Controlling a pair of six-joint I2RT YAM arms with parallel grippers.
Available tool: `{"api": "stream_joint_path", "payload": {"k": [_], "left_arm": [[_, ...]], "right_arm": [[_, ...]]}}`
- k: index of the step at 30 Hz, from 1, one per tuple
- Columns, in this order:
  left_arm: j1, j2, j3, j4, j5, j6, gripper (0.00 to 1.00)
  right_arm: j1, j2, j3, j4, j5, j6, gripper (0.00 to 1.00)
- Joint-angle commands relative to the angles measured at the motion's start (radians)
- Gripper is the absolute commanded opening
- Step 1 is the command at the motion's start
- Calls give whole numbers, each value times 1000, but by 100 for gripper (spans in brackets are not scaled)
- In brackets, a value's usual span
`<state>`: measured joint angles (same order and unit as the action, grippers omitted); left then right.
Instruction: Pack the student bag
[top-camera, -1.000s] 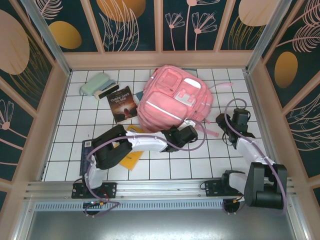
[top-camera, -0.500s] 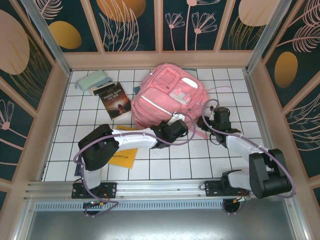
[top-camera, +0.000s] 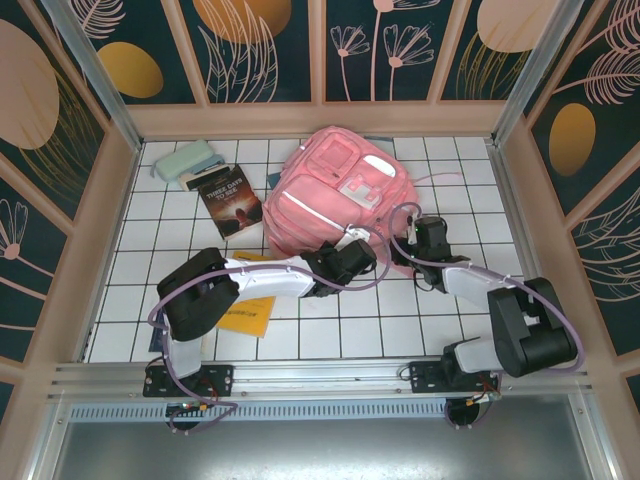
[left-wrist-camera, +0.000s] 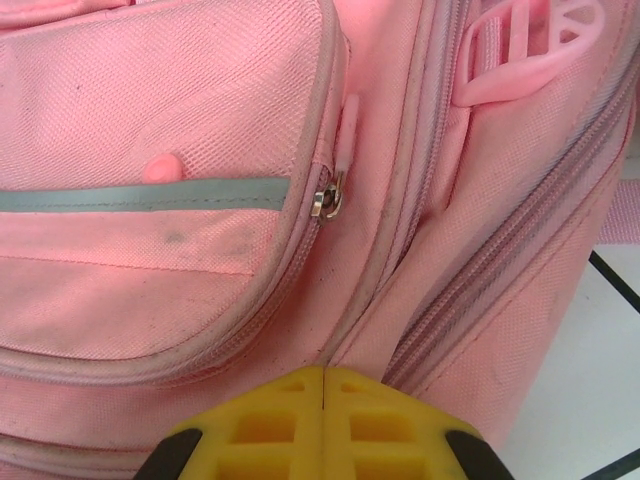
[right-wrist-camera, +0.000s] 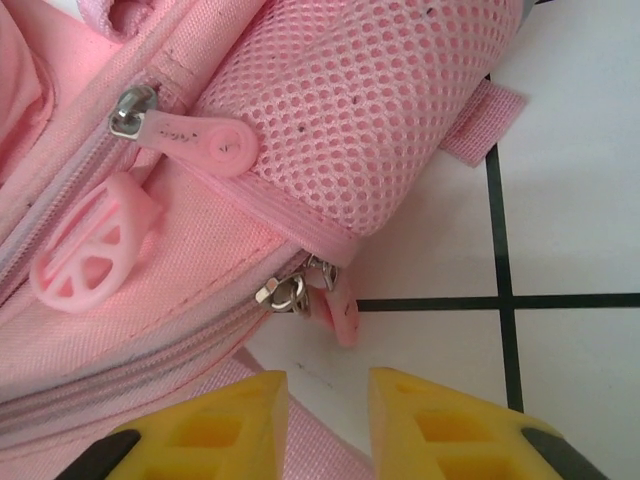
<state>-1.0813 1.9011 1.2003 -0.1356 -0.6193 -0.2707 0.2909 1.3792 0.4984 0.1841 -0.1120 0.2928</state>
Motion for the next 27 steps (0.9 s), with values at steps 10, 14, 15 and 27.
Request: {"api": "stream_joint_path", "payload": {"k": [10, 14, 15, 27], "left_arm": [[62, 68, 23, 36, -74, -19, 0], [86, 103, 63, 18, -120, -16, 0], [88, 110, 71, 16, -121, -11, 0], [88, 98, 72, 13, -69, -20, 0]], "right_arm": [[30, -36, 9, 84, 50, -6, 31], [29, -75, 1, 80, 72, -7, 33], [29, -73, 2, 80, 68, -7, 33], [32, 86, 82, 102, -32, -17, 30]]}}
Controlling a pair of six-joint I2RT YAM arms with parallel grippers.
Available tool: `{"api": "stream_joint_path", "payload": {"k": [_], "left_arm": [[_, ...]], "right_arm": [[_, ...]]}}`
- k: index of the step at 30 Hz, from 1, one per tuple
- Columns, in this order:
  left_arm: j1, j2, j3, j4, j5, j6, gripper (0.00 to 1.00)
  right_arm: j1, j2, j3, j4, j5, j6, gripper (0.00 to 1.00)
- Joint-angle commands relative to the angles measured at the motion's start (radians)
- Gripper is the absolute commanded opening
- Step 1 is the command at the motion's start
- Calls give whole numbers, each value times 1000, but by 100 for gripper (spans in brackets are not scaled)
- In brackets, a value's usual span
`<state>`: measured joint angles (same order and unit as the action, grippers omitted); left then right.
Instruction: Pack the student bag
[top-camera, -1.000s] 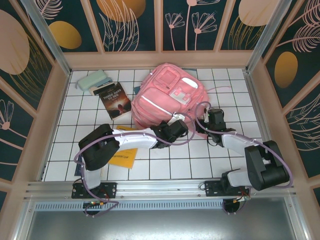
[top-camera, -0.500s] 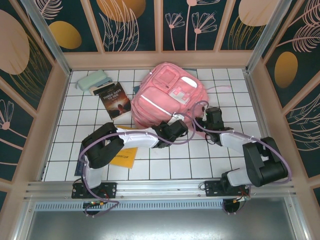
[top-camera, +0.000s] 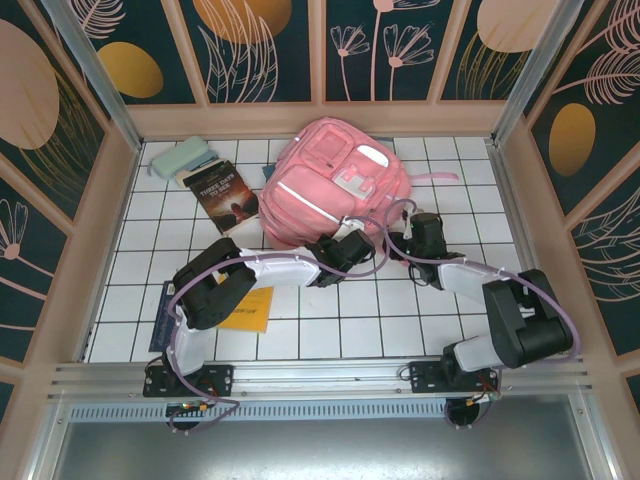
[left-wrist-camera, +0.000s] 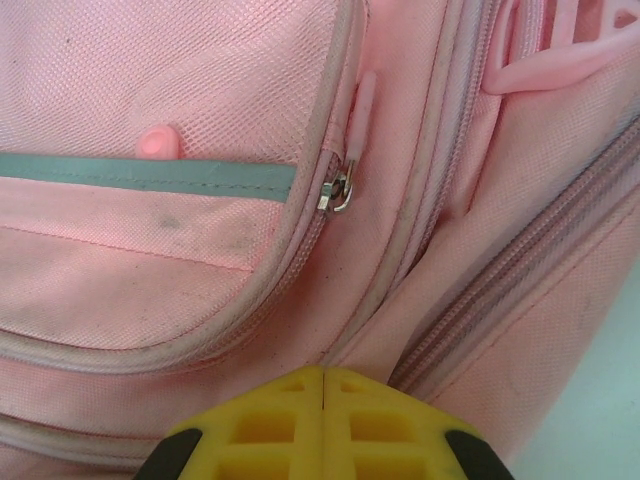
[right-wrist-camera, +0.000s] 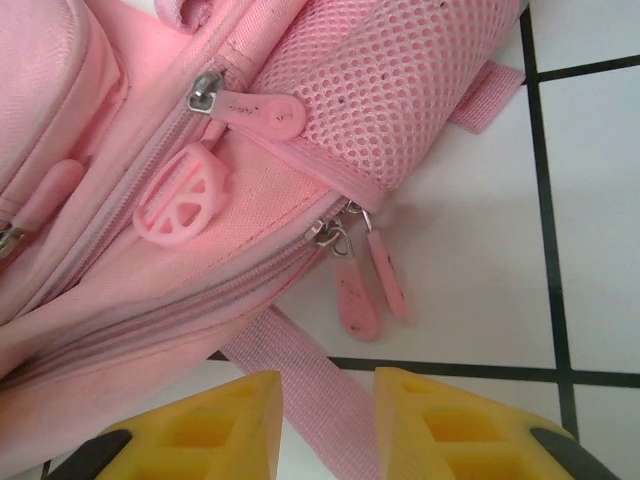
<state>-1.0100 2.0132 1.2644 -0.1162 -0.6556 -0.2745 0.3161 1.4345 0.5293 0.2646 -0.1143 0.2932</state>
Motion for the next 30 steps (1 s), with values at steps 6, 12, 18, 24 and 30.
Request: {"api": "stream_joint_path", "payload": {"k": [6, 12, 18, 24, 30], "left_arm": [[17, -11, 15, -17, -23, -20, 0], [17, -11, 16, -20, -24, -18, 0], [16, -18, 15, -22, -26, -17, 0], [17, -18, 12, -19, -23, -14, 0], [16, -19, 9, -16, -22, -15, 0]], "right_arm": [[14, 110, 105, 21, -35, -25, 28], [14, 180, 149, -2, -5, -27, 29], [10, 207, 164, -19, 49, -24, 28], [4, 219, 165, -26, 64, -23, 28], [-16, 228, 165, -27, 36, -18, 28]]}}
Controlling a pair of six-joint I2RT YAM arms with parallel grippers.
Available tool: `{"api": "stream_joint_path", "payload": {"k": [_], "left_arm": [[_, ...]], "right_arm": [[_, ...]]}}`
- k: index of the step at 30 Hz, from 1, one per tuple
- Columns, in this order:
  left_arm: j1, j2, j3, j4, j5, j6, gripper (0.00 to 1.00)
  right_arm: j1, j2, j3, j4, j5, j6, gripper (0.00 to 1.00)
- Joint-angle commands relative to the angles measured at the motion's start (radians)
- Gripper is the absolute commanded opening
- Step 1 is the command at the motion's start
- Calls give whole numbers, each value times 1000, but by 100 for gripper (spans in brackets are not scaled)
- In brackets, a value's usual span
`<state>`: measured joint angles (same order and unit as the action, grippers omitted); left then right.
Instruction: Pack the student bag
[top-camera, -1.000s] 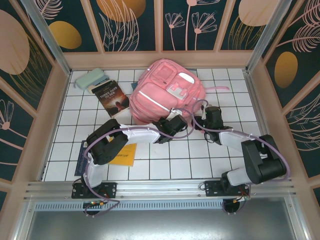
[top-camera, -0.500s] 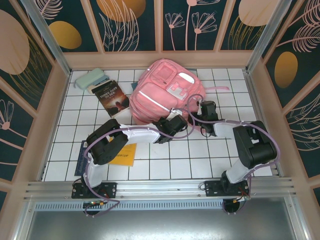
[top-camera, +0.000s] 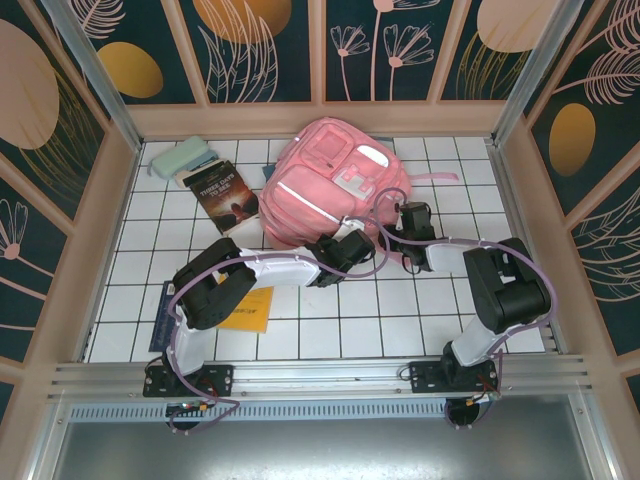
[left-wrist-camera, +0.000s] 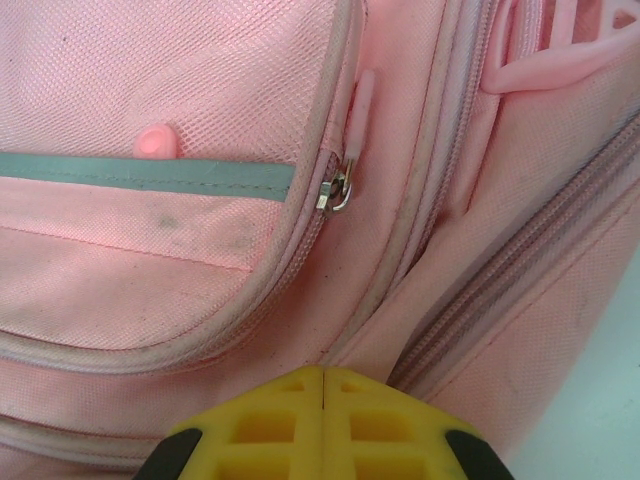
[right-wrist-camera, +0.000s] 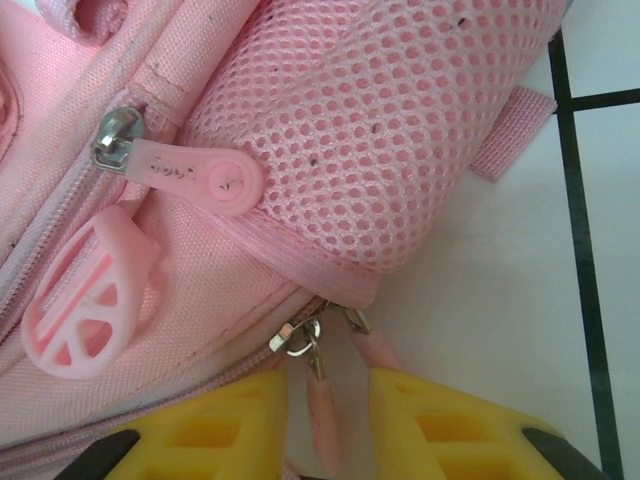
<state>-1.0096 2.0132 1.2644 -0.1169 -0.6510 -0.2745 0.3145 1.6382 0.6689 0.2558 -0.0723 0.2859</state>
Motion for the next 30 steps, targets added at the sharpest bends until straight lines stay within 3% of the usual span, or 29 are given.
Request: {"api": "stream_joint_path", "payload": {"k": [1, 16, 22, 30], "left_arm": [[16, -19, 9, -15, -26, -14, 0], [16, -28, 4, -12, -26, -16, 0], [16, -27, 9, -13, -15, -20, 0], [17, -38, 34, -7, 89, -55, 0]], "right_arm": [[-16, 32, 32, -22, -15, -12, 28], [11, 59, 49, -48, -18, -31, 23], [17, 43, 41, -43, 12, -31, 1], [63, -78, 6, -53, 28, -61, 0]]}}
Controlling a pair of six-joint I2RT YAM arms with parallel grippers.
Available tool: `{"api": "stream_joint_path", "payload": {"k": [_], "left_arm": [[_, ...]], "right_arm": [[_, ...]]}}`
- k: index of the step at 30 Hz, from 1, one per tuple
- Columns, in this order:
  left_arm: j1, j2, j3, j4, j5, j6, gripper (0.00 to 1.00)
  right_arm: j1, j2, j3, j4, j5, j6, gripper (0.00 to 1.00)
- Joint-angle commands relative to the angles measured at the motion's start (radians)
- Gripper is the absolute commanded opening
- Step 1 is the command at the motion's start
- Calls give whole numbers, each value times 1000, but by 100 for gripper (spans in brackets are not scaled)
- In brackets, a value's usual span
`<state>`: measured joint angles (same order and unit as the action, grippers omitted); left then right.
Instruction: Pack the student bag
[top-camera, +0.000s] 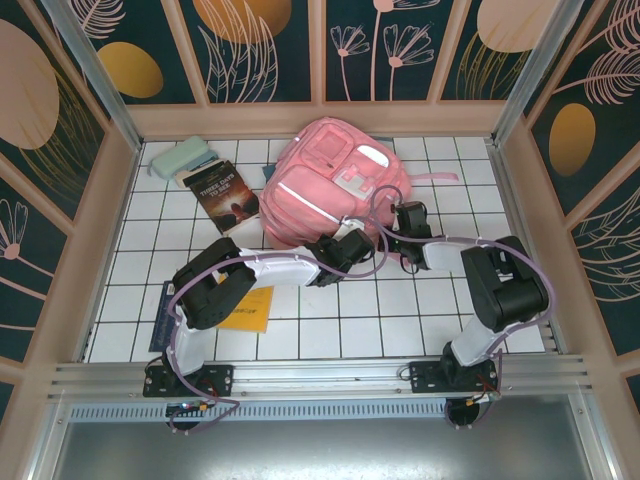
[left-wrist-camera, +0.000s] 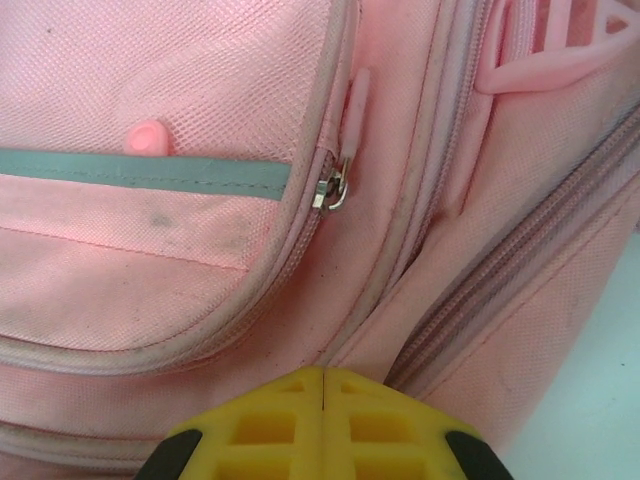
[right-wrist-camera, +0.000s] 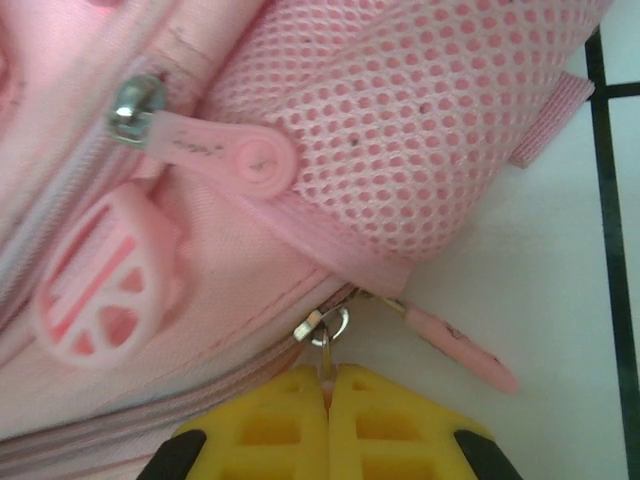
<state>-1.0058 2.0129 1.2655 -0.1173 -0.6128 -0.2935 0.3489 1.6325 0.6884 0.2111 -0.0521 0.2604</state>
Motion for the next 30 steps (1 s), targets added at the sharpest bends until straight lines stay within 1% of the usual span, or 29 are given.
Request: {"api": "stream_joint_path", "payload": {"k": [1, 6, 10, 16, 19, 20, 21, 24, 25, 28, 30], "left_arm": [[12, -41, 38, 0, 74, -41, 0], [12, -64, 66, 21, 151, -65, 0], [13, -81, 87, 31, 180, -75, 0], [13, -91, 112, 33, 172, -104, 0], [13, -110, 111, 19, 124, -137, 1], [15, -124, 107, 12, 107, -147, 10], [19, -144, 95, 6, 92, -159, 16], [39, -217, 32, 6, 85, -182, 18], [50, -240, 6, 7, 87, -183, 24], [92, -293, -75, -1, 76, -198, 25], [125, -356, -132, -5, 64, -214, 27]], "right_arm": [[37, -87, -13, -15, -2, -41, 0], [74, -129, -16, -34, -46, -49, 0], [102, -128, -31, -30, -58, -39, 0], [151, -136, -69, 38, -126, 24, 0], [171, -128, -71, 59, -133, 44, 0], [171, -127, -71, 65, -137, 49, 0], [171, -124, -72, 67, -137, 51, 0], [171, -123, -73, 67, -132, 49, 0], [171, -125, -72, 65, -128, 45, 0], [171, -132, -66, 54, -112, 34, 0], [169, -137, -61, 49, -102, 30, 0]]}}
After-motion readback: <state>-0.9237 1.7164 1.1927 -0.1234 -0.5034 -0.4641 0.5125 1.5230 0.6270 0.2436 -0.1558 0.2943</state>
